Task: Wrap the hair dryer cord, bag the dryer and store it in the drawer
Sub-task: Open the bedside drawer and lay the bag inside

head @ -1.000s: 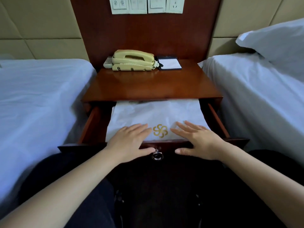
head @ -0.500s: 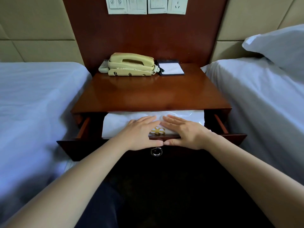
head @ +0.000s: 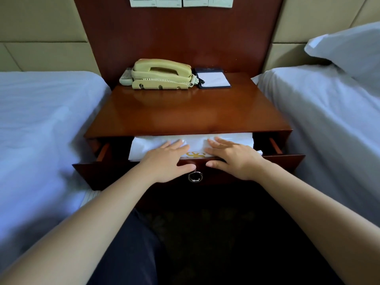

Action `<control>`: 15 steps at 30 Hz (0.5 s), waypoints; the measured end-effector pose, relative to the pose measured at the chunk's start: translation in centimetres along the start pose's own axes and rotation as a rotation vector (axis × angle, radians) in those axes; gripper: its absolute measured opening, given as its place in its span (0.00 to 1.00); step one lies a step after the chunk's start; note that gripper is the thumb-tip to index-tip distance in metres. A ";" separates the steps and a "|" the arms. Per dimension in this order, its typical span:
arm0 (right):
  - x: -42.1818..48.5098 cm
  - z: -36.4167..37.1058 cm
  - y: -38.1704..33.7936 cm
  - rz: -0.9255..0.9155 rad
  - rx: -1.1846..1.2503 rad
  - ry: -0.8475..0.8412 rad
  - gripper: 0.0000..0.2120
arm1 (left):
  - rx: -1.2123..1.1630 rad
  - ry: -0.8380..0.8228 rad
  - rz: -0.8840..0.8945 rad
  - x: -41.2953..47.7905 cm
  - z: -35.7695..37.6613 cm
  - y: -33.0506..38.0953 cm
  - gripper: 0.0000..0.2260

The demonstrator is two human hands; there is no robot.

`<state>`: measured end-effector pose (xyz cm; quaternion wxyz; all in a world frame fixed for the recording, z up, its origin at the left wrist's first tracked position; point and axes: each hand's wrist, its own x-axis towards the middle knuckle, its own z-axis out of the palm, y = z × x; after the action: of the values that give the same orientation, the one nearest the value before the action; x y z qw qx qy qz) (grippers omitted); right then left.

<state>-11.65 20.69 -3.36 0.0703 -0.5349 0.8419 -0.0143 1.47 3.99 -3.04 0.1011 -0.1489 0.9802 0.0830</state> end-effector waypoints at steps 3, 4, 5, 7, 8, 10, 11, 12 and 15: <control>0.7 -0.8 0.2 0.034 0.072 -0.115 0.27 | -0.117 -0.137 -0.033 0.8 -0.7 -0.7 0.30; 1.1 -1.1 0.4 0.048 0.081 -0.128 0.28 | -0.156 -0.167 -0.045 1.3 -0.9 -0.9 0.30; 1.5 -1.2 0.4 0.061 0.077 -0.123 0.28 | -0.181 -0.176 -0.060 1.8 -1.1 -1.1 0.31; 1.9 -0.6 0.4 0.071 0.001 -0.036 0.27 | -0.164 -0.118 -0.083 2.3 -1.2 -1.0 0.31; 1.7 0.0 0.3 0.075 -0.068 0.065 0.26 | -0.111 -0.058 -0.088 2.1 -0.9 -0.9 0.31; 1.0 1.3 0.2 0.064 -0.117 0.316 0.26 | 0.057 0.154 -0.094 1.2 0.3 -0.6 0.29; 0.7 1.8 0.4 0.022 -0.075 0.414 0.28 | 0.125 0.266 -0.090 0.7 0.8 -0.6 0.29; 0.6 2.1 0.7 -0.037 -0.037 0.484 0.27 | 0.163 0.331 -0.089 0.4 1.2 -0.7 0.28; 0.8 2.2 1.4 -0.111 -0.059 0.555 0.23 | 0.164 0.371 -0.077 0.5 1.5 -0.9 0.23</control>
<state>-12.96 20.63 -5.75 -0.1794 -0.5578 0.7983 -0.1393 1.50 3.27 -4.69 -0.0662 -0.1905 0.9790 -0.0299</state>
